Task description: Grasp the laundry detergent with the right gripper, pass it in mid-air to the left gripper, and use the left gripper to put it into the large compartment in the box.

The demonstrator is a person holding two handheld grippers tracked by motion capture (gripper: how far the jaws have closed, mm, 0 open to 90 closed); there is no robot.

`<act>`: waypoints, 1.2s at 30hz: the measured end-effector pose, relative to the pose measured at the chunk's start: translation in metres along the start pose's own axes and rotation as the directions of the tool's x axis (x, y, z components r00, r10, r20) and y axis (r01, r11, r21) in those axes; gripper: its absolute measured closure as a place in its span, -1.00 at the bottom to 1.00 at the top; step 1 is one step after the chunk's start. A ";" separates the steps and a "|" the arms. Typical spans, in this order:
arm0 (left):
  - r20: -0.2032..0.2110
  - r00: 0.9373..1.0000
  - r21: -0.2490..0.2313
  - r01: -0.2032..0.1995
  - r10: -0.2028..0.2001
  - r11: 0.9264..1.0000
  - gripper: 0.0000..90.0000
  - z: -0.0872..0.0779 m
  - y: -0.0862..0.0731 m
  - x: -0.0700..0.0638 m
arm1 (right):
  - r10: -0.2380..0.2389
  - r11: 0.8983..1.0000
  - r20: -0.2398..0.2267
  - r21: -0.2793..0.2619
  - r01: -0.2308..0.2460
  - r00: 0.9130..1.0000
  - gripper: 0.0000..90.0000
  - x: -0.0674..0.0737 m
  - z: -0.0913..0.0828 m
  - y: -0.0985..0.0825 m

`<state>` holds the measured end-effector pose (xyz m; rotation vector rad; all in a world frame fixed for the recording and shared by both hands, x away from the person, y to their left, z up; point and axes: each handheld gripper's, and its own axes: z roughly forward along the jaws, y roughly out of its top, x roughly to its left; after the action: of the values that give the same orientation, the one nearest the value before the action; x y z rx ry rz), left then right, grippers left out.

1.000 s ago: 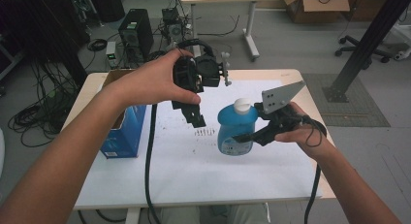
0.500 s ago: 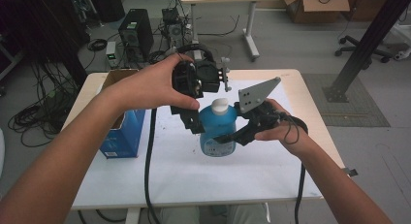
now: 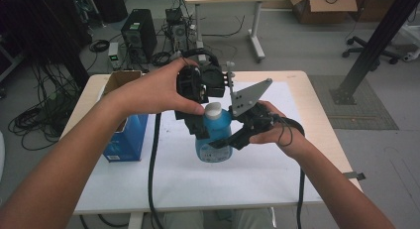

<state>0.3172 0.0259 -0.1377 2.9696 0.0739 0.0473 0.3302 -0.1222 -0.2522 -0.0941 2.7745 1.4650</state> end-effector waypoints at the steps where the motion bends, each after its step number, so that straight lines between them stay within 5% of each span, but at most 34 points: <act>1: 0.000 1.000 0.004 -0.001 0.001 1.000 -0.87 0.001 0.001 0.001 | -0.002 1.000 -0.004 0.000 0.002 1.000 -0.02 -0.001 0.001 0.001; 36: 0.008 1.000 0.006 -0.028 0.028 1.000 -0.58 0.016 0.010 0.005 | 0.005 1.000 -0.004 -0.002 -0.005 1.000 -0.03 -0.003 0.002 0.000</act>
<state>0.3234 0.0133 -0.1510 2.9773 0.0319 0.0386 0.3327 -0.1200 -0.2535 -0.0906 2.7790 1.4700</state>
